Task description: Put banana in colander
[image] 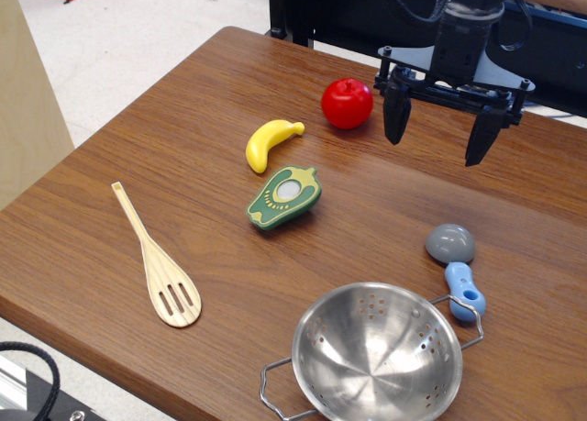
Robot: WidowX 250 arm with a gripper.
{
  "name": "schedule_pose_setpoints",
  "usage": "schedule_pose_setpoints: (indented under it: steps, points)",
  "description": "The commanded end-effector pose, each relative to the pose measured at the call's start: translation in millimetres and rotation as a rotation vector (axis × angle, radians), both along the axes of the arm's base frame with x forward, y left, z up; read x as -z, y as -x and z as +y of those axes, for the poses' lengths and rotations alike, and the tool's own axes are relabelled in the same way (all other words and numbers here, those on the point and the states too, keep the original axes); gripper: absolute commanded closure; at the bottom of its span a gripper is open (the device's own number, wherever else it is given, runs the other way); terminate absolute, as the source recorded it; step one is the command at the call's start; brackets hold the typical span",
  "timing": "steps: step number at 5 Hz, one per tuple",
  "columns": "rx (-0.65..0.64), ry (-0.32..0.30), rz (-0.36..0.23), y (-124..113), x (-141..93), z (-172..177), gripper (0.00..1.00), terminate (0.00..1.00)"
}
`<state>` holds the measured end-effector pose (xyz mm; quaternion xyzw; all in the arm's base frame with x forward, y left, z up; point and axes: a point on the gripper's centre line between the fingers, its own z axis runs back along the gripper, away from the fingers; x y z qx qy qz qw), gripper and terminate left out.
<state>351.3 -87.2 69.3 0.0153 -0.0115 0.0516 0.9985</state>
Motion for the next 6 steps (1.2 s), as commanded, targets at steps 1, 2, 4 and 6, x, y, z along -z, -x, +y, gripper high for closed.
schedule_pose_setpoints:
  steps: [1,2,4,6]
  points:
    - [0.000,0.000,0.000,0.0,0.0,0.0,0.00,0.00]
    - [0.050,-0.038,-0.082,3.1,-10.7,50.0,0.00,0.00]
    - [0.113,-0.137,-0.106,-18.1,-9.7,107.4,0.00,0.00]
    - [0.219,-0.094,-0.041,-30.2,9.5,130.3,0.00,0.00]
